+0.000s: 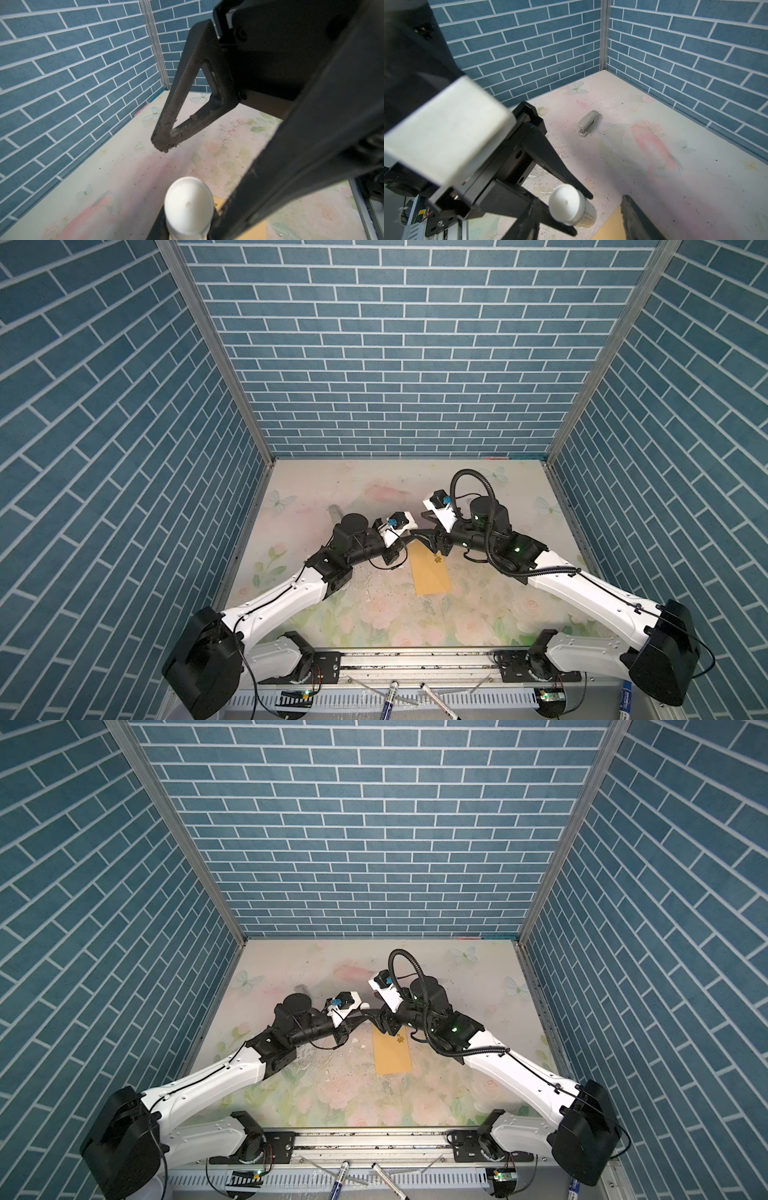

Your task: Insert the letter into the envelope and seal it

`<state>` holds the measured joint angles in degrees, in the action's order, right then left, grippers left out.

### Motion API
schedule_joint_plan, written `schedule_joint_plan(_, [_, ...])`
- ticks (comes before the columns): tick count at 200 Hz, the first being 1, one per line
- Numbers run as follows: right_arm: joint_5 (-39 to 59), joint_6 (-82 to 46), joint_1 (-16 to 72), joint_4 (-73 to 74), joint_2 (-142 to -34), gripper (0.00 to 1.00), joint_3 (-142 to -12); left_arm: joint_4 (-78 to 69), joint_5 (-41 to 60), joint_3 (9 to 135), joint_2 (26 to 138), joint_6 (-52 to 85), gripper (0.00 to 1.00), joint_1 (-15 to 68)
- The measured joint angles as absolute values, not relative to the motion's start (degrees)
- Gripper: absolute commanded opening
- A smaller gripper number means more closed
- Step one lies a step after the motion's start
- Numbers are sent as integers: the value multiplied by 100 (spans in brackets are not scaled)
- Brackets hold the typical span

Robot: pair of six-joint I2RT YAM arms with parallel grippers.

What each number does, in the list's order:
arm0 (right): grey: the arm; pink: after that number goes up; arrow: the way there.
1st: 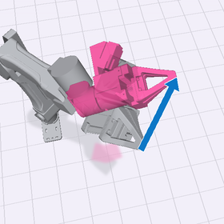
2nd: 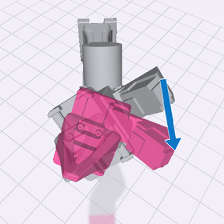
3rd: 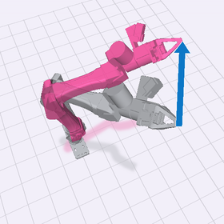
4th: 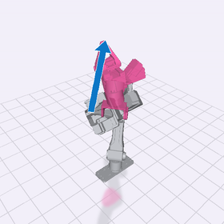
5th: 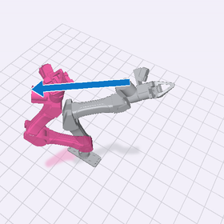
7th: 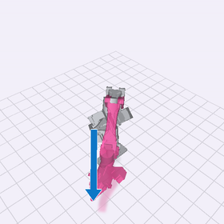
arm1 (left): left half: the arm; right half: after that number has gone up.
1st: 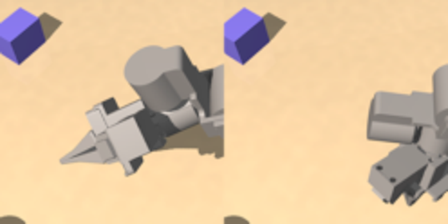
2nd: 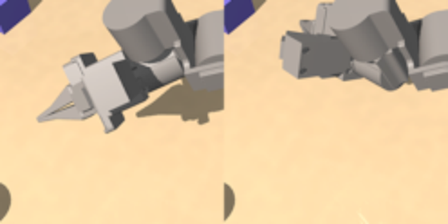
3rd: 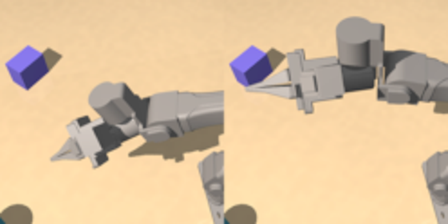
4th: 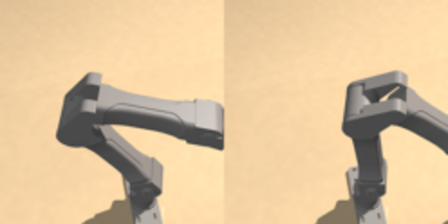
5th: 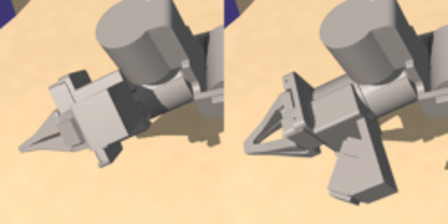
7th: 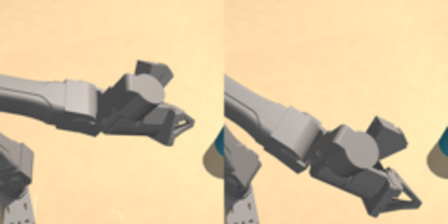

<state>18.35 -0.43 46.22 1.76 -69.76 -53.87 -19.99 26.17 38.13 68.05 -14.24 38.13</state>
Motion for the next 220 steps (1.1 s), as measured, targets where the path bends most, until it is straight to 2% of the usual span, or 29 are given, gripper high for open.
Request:
schedule_joint_plan(86, [1964,-121,4650,93,-7247,45,-5625,-1999,2836,3999,6921,-1118,0,3813])
schedule_joint_plan(174, [2082,-106,4661,1,-7336,6,-5675,-1868,2840,4005,6923,-941,0,3813])
schedule_joint_plan(220, [2082,-121,4661,-1,-7341,0,-5675,-1861,2856,4027,6958,-845,2,3813])
